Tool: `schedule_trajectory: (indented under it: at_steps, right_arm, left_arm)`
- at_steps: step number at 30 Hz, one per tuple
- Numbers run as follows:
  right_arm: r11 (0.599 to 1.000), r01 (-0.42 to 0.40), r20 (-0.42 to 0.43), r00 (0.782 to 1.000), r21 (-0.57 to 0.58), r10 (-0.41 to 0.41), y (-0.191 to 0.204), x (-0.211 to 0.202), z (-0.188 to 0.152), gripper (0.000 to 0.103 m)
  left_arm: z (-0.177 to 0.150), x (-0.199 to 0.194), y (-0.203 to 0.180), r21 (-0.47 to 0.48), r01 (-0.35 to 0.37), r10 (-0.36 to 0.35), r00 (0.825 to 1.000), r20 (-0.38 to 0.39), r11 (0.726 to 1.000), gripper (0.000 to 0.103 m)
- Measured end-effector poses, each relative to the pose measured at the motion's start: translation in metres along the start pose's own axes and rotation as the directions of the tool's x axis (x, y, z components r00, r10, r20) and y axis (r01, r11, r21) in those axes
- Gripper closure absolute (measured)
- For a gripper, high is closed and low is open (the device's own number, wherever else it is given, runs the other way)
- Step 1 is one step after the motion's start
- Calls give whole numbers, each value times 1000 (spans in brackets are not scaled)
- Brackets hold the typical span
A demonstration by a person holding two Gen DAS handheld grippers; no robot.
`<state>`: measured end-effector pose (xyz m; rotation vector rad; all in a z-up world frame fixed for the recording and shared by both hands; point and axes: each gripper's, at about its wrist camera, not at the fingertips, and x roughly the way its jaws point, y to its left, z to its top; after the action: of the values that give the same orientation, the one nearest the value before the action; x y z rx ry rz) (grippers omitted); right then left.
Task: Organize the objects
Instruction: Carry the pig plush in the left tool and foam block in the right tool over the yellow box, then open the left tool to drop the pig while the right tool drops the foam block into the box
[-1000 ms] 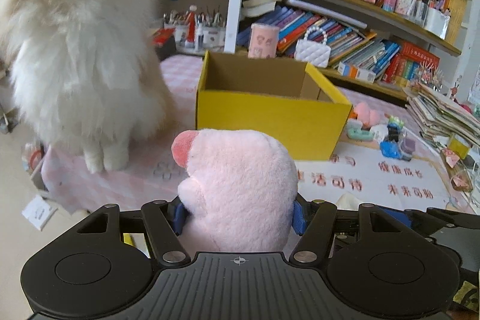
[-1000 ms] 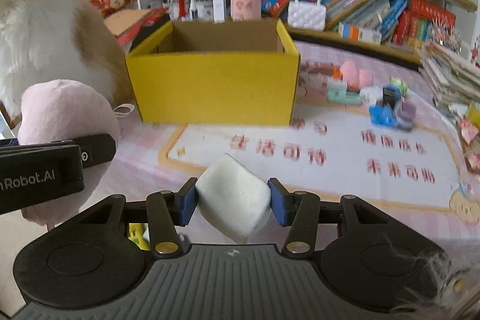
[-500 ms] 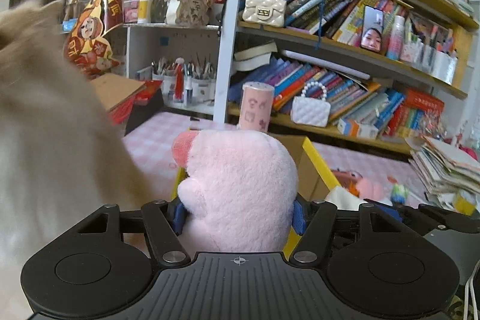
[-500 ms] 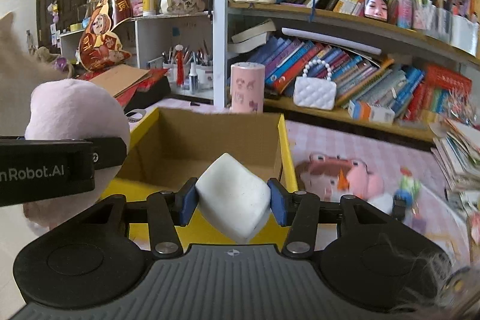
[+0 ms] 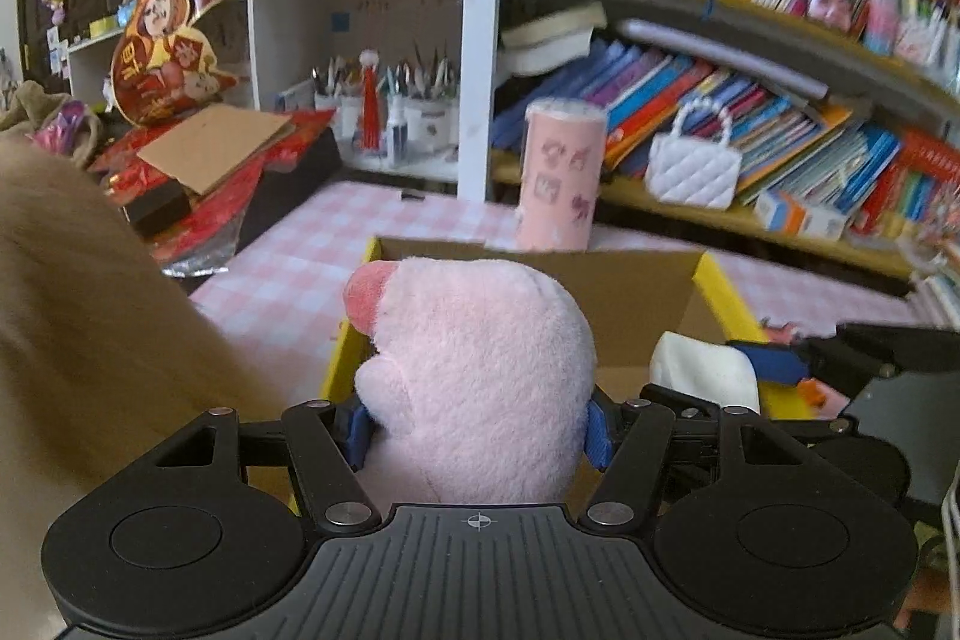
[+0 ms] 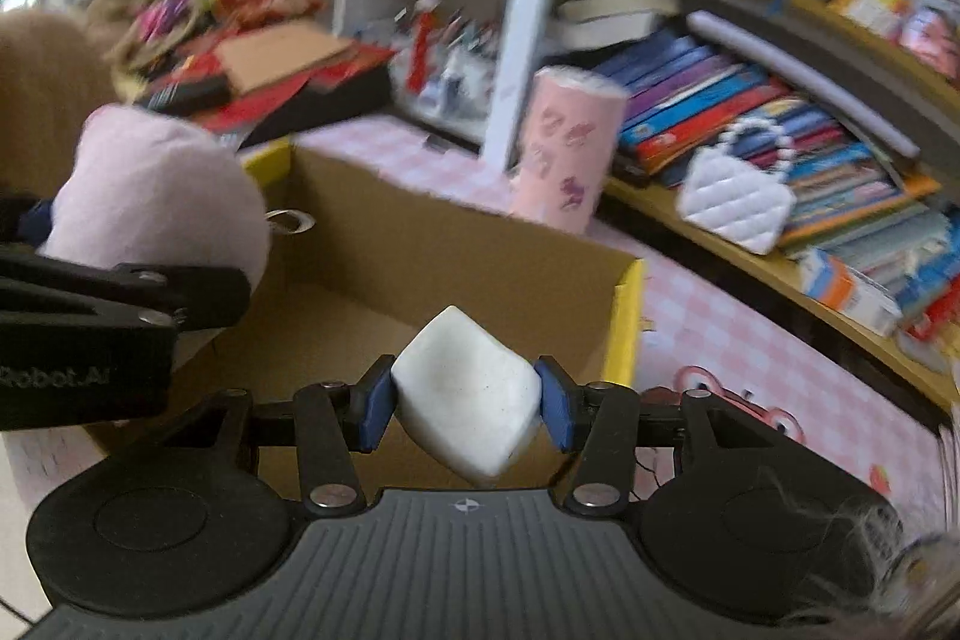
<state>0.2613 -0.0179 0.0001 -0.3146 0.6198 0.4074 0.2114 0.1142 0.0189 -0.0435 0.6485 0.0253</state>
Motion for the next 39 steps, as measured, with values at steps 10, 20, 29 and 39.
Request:
schedule_trajectory:
  at_steps: [10,20,29,39]
  right_arm:
    - [989,-32,-160,987,-145,9,8,28,-3,57]
    - [989,-14,-147,989,-150,-8,8,26,-6,51]
    - [997,27,-5,1000,-70,-27,6,-4,1,38]
    - [989,122,125,983,78,-131,13,-78,-6,34]
  left_arm:
    - [-7,46,-7,30,-14,17,995,-101,999,39]
    - [-9,53,-13,48,6,0,993,-117,999,34]
    - [3,14,-11,55,7,-7,1000,4,998,19]
    - [-5,-67,-5,0,16,-16,990,140,1000,10]
